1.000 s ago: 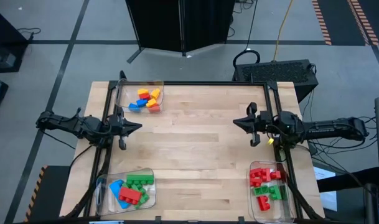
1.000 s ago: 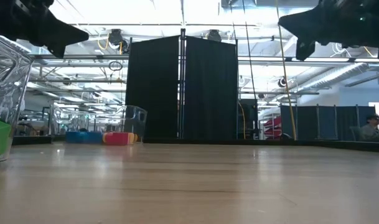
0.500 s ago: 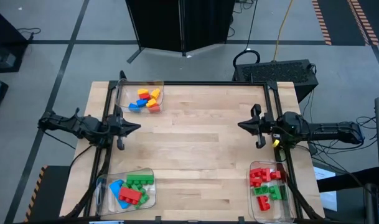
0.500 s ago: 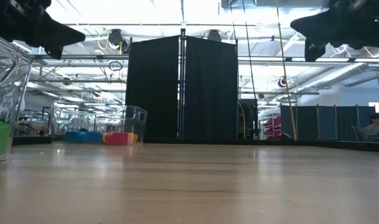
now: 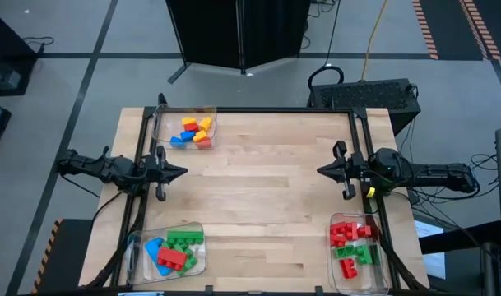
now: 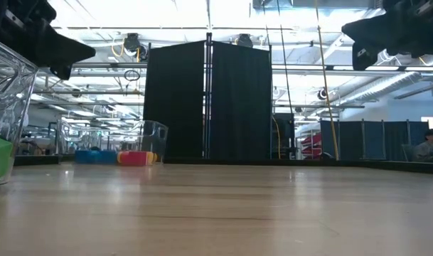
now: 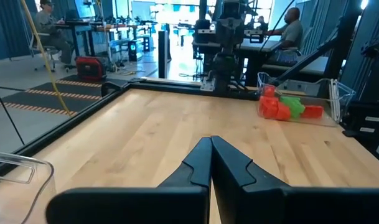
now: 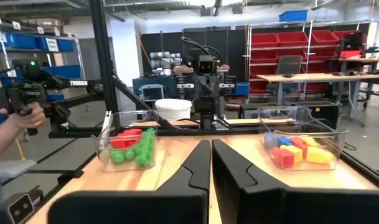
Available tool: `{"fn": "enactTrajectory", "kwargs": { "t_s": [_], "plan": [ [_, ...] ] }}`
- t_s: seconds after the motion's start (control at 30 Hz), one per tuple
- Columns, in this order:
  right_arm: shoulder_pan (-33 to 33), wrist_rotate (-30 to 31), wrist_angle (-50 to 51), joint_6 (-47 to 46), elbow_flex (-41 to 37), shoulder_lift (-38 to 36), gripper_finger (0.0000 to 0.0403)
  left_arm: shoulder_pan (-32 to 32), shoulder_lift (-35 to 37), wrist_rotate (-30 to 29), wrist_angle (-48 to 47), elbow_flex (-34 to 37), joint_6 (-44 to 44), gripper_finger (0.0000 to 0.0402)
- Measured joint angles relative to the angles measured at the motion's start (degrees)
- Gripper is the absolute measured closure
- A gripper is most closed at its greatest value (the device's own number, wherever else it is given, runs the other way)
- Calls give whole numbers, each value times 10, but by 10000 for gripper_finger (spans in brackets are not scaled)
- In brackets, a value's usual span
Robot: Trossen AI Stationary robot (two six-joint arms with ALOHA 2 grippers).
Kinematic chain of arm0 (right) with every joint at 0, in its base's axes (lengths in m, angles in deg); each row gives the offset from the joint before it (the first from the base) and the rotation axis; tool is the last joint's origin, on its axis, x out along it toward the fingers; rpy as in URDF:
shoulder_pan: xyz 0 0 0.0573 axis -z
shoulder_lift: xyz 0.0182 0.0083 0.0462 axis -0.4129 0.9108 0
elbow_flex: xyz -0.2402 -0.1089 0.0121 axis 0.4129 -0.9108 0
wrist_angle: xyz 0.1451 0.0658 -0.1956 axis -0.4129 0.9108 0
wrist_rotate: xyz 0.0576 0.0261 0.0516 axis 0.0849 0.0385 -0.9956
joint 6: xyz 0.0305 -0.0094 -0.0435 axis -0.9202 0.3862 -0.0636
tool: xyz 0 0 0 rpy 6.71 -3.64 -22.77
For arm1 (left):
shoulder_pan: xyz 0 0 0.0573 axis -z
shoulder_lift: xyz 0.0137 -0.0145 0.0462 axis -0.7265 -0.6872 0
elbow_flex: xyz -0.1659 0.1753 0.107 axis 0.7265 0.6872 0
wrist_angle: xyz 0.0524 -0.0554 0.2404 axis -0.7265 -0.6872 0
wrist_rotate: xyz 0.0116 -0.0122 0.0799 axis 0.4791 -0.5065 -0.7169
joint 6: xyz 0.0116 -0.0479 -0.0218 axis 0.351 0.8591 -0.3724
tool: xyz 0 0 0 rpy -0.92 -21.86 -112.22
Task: Sort blocks by size
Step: Return to Home Position
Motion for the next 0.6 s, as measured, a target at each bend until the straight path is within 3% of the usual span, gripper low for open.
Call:
{"fn": "enactTrajectory", "kwargs": {
  "t_s": [0.23,0.6],
  "plan": [
    [0,31,31,8,-2,-29,403,0,0,0,-1,3,0,394],
    [6,32,-82,-22,-82,-46,403,0,0,-10,20,23,0,394]
  ]
}}
